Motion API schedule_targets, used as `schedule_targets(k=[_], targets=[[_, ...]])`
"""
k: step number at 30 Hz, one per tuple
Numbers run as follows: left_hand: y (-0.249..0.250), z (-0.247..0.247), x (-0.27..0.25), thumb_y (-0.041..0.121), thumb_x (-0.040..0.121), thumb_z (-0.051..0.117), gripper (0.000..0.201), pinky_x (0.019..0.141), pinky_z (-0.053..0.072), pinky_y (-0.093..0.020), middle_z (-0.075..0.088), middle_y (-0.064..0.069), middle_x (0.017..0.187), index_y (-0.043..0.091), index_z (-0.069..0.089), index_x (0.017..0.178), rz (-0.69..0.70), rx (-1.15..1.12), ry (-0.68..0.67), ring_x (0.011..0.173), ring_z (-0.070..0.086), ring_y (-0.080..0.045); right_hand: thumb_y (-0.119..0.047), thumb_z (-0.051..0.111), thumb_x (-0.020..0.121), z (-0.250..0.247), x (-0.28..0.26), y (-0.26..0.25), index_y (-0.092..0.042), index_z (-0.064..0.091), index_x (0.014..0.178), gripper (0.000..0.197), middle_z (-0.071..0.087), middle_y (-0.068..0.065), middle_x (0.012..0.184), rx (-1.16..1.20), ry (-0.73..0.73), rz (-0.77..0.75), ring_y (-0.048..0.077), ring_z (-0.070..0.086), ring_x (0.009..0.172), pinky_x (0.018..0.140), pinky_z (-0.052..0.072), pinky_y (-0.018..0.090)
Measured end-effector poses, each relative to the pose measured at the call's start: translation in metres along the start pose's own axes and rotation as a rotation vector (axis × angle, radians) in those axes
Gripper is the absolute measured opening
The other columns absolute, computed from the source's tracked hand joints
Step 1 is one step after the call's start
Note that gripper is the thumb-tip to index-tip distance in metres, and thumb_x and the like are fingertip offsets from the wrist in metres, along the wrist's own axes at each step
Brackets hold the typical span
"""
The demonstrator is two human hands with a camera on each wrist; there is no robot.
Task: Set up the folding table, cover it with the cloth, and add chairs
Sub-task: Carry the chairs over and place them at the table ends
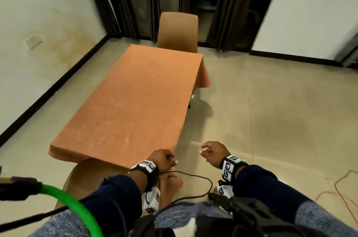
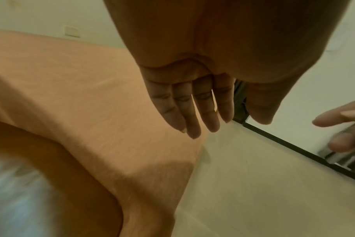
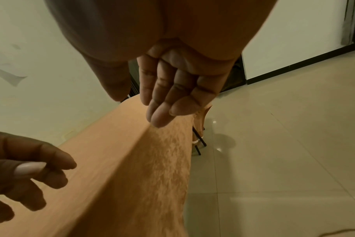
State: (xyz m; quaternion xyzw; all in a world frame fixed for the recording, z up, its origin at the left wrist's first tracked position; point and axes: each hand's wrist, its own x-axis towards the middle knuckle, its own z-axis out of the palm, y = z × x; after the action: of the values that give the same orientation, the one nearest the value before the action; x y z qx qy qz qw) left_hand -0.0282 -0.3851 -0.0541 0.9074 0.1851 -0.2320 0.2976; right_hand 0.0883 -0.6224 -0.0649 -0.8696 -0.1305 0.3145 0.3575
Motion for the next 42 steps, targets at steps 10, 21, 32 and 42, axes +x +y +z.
schedule_targets(k=[10, 21, 32, 42], targets=[[0.106, -0.074, 0.128, 0.053, 0.084, 0.074, 0.052, 0.113, 0.034, -0.032, 0.05, -0.006, 0.146, 0.026, 0.066, 0.127, -0.143, 0.007, 0.178, 0.138, 0.043, -0.024, -0.023, 0.072, 0.092, -0.155, 0.111, 0.006, -0.013, 0.07, 0.11, 0.02, 0.076, 0.011, 0.09, 0.361, 0.087, 0.022, 0.018, 0.069, 0.063, 0.057, 0.048, 0.019], [0.181, -0.109, 0.233, 0.042, 0.088, 0.07, 0.021, 0.062, 0.037, -0.028, 0.061, 0.007, 0.08, 0.021, 0.066, 0.084, -0.496, -1.173, 0.055, 0.062, 0.053, -0.016, -0.018, 0.065, 0.096, -0.245, 0.204, -0.002, -0.015, 0.068, 0.095, 0.004, 0.072, 0.008, 0.084, 0.898, 0.293, 0.277, 0.015, 0.057, 0.055, 0.045, 0.041, 0.021], [0.199, -0.186, 0.376, 0.035, 0.093, 0.07, 0.017, 0.065, 0.046, -0.028, 0.07, -0.004, 0.1, 0.02, 0.065, 0.101, -0.457, -1.183, 0.093, 0.075, 0.063, -0.022, -0.021, 0.065, 0.093, -0.332, 0.367, -0.031, -0.015, 0.07, 0.098, 0.01, 0.075, 0.004, 0.081, 0.742, 0.363, 0.295, 0.014, 0.06, 0.054, 0.048, 0.042, 0.022], [0.182, -0.278, 0.497, 0.04, 0.099, 0.06, 0.036, 0.09, 0.049, -0.032, 0.063, -0.012, 0.135, 0.015, 0.066, 0.124, -0.527, -0.916, 0.227, 0.112, 0.063, -0.028, -0.018, 0.066, 0.092, -0.351, 0.557, -0.095, -0.013, 0.068, 0.099, 0.009, 0.075, 0.008, 0.081, 0.579, 0.186, 0.285, 0.017, 0.059, 0.054, 0.047, 0.04, 0.023]])
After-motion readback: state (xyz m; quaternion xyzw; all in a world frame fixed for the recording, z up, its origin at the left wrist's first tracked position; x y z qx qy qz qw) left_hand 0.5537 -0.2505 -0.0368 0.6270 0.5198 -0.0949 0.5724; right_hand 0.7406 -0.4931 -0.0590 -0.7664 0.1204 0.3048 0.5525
